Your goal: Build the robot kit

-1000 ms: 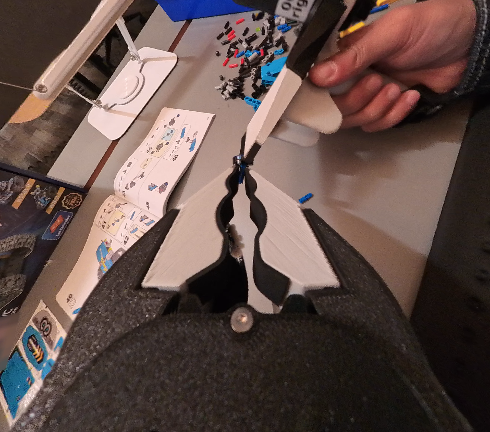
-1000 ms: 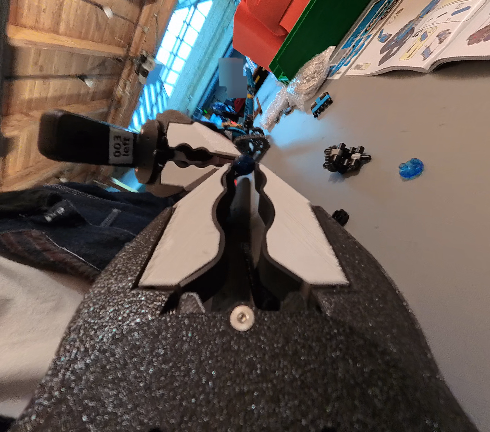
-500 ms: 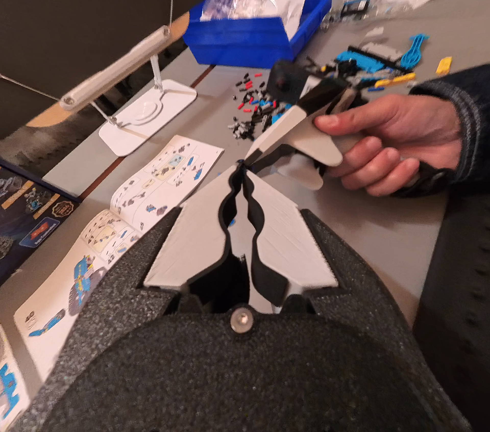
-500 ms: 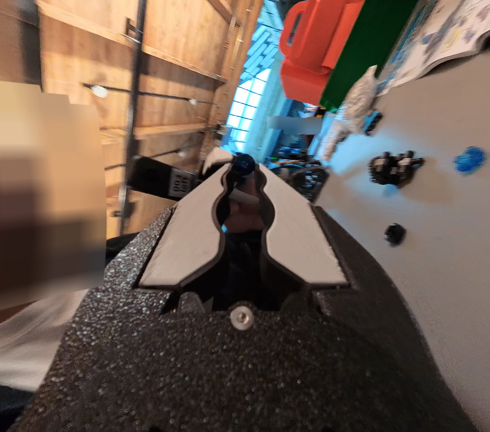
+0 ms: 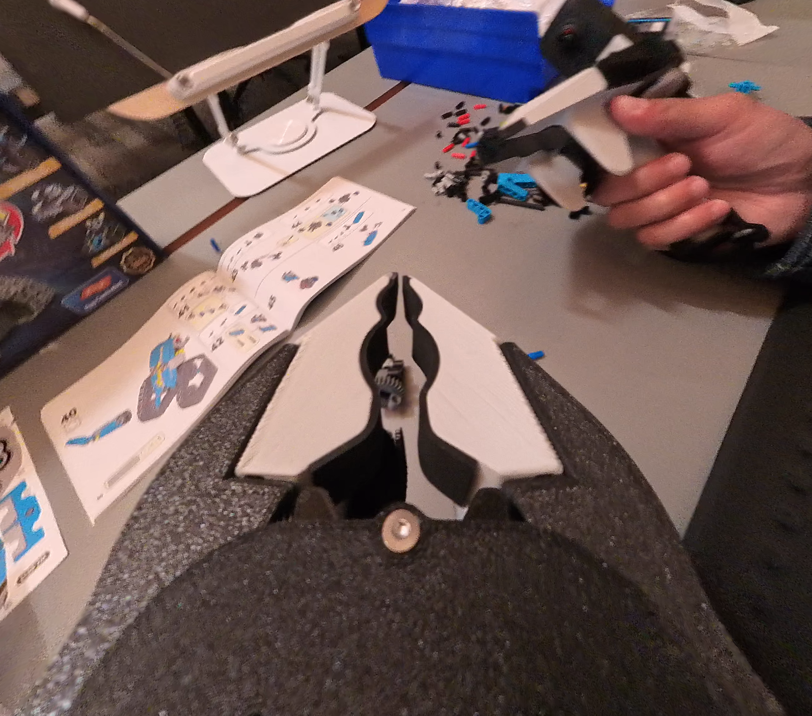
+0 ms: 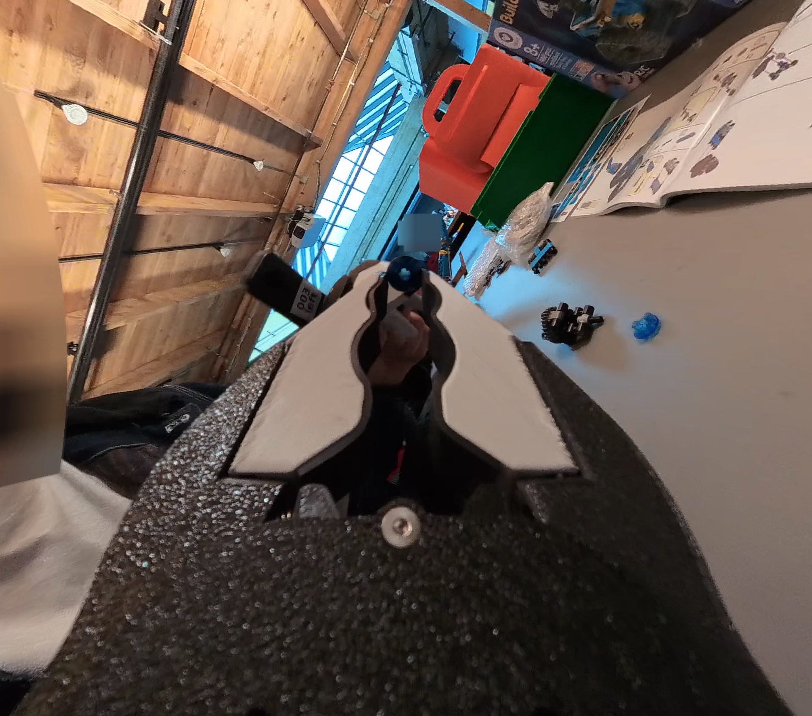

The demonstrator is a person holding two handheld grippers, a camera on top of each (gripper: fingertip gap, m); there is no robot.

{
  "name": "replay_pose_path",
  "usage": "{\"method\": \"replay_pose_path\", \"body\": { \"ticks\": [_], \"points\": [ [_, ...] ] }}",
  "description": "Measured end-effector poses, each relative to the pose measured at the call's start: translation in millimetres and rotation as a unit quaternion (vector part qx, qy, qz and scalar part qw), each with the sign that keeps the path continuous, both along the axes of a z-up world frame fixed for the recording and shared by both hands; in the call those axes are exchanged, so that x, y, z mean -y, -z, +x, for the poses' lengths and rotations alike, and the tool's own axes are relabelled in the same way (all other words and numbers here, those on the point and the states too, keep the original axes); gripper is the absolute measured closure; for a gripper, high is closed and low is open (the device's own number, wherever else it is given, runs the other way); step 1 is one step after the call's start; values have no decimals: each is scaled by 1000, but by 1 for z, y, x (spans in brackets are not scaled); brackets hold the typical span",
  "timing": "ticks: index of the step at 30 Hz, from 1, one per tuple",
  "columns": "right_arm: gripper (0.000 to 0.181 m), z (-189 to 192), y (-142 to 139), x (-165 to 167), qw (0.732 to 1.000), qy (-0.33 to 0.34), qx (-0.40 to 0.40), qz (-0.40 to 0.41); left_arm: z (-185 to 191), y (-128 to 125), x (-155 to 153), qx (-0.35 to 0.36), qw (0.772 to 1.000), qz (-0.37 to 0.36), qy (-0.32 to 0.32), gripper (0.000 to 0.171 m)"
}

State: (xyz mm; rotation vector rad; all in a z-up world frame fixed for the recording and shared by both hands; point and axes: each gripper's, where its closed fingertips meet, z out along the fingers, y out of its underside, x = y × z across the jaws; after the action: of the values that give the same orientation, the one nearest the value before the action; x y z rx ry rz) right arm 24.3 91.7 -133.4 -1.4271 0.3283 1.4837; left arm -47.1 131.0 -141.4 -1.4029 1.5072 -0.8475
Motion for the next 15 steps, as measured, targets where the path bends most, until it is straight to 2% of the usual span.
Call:
{"method": "replay_pose_path", "body": {
  "ticks": [2,4,7,9,11,12,15],
  "points": [
    [167,-2,6,-2,1000,7,26,-12,-4,6,-11,-22,999,-39,4,155],
    [166,-1,11,-4,998,17,58,-22,-1,2,-33,-21,998,-57,-19,155],
    [166,2,12,-4,995,37,88,-24,17,1,-66,-50,998,-47,-6,150],
    [166,3,9,-3,996,36,85,-19,40,-1,-109,-60,998,-18,-24,151],
    [166,3,10,-2,996,33,79,-21,66,15,-146,-101,994,-36,-31,151],
    [166,3,11,-2,996,32,79,-23,79,29,-167,-130,988,-59,-61,149],
    [166,2,11,-2,996,28,83,-23,118,66,-208,-159,978,-100,-92,146]
  ]
}}
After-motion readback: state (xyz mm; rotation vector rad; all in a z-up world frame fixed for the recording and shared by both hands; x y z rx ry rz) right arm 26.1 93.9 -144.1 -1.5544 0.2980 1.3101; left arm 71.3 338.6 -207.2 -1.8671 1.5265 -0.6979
